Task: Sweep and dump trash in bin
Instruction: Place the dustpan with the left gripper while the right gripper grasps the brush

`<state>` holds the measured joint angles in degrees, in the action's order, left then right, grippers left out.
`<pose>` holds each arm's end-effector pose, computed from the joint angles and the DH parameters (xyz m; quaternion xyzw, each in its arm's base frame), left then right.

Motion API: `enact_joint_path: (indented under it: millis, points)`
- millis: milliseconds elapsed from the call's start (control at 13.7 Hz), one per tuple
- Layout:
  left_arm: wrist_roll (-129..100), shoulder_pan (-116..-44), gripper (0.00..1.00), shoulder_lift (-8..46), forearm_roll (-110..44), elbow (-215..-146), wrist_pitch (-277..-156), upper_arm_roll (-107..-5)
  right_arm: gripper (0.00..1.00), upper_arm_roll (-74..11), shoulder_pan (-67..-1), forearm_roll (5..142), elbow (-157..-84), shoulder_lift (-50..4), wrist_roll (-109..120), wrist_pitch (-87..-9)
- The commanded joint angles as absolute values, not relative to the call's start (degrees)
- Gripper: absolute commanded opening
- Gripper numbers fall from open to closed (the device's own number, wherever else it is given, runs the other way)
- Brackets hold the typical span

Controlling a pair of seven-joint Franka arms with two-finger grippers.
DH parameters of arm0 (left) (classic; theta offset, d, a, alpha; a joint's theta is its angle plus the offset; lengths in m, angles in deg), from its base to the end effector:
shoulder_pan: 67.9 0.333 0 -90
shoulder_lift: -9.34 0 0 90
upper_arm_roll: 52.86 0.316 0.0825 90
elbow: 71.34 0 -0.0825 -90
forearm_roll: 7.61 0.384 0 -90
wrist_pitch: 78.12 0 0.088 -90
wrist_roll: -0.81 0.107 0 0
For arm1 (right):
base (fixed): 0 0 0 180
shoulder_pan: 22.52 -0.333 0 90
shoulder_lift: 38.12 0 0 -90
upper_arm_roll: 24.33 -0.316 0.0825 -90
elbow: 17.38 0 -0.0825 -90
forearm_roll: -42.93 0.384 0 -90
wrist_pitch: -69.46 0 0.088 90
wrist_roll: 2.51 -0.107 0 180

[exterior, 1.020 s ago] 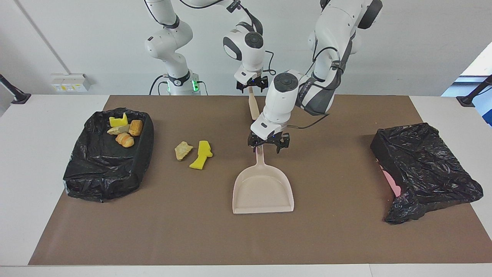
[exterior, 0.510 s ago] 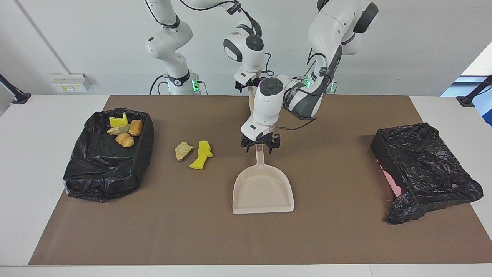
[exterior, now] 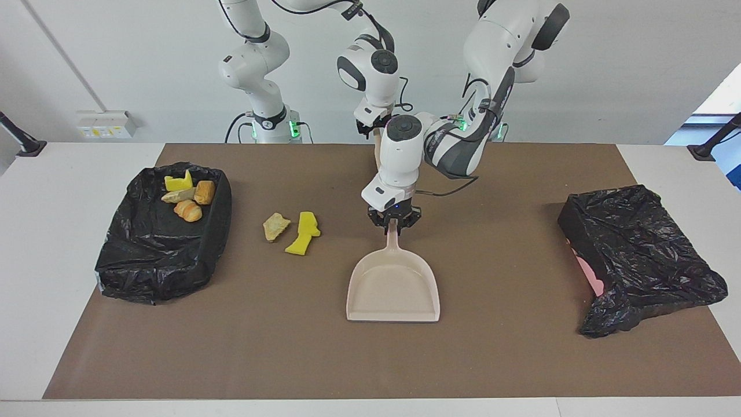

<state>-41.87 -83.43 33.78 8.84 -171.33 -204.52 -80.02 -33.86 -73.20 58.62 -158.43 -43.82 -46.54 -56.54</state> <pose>0.5119 -0.4184 0.3604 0.9970 -0.0581 0.0499 0.0122 0.2157 0.3946 0.3207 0.9909 0.0498 -0.1248 0.0051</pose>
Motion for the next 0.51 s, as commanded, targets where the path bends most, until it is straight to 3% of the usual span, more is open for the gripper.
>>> enact_joint_path:
  millis: [0, 437]
  points:
    - [-40.24, -83.37, 0.00, 32.11, 9.88, -170.57, -204.60, -79.66, 0.00, -33.82, -72.62, 59.63, -157.65, -44.71, -44.96, -55.00]
    - [-20.95, -81.62, 0.00, 25.95, 9.18, -170.83, -191.35, -80.19, 0.00, -33.74, -72.44, 59.28, -157.65, -44.80, -44.96, -55.00]
